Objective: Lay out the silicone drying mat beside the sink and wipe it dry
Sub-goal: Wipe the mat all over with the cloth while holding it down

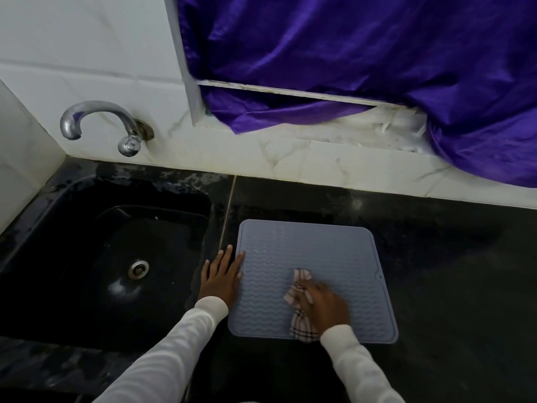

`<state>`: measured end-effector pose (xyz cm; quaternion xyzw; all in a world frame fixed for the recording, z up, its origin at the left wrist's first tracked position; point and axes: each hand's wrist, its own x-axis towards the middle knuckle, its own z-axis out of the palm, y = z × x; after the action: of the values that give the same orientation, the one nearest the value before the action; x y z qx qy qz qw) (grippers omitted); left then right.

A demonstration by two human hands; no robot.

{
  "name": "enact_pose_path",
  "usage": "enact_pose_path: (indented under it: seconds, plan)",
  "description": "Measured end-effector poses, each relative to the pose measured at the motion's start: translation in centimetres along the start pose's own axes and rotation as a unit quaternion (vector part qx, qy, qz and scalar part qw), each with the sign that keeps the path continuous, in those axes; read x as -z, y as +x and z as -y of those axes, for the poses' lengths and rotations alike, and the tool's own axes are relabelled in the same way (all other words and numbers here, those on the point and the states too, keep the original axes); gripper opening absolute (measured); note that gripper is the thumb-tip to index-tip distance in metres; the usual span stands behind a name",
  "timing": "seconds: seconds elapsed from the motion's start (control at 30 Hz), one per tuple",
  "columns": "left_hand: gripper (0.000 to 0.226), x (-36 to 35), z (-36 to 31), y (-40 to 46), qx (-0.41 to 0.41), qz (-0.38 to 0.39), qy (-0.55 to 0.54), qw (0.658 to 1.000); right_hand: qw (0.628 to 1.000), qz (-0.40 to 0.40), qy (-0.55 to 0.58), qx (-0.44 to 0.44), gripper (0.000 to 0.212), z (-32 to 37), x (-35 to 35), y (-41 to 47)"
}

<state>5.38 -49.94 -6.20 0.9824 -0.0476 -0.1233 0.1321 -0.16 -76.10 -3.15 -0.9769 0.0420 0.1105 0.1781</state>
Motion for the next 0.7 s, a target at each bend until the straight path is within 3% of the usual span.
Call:
enact_pose_path:
  seconds: [0.17, 0.43, 0.57, 0.7]
  plan:
    - [0.065, -0.3, 0.1, -0.1, -0.013, -0.011, -0.011, 1.0, 0.994, 0.023, 0.002, -0.104, 0.042, -5.7, 3.2, -0.9]
    - [0.065, -0.1, 0.5, 0.1, -0.021, 0.001, 0.003, 1.0, 0.973, -0.01, 0.005, -0.232, 0.043, -9.6, 5.5, -1.2]
    - [0.067, 0.6, 0.9, 0.2, -0.039, 0.012, 0.025, 0.999, 0.973, -0.054, 0.053, -0.216, 0.036, -7.1, 5.8, -0.5]
    - [0.077, 2.1, 0.8, 0.8, -0.058, 0.027, 0.056, 0.996, 0.981, -0.084, 0.132, -0.115, 0.035, -1.5, 5.6, 2.6]
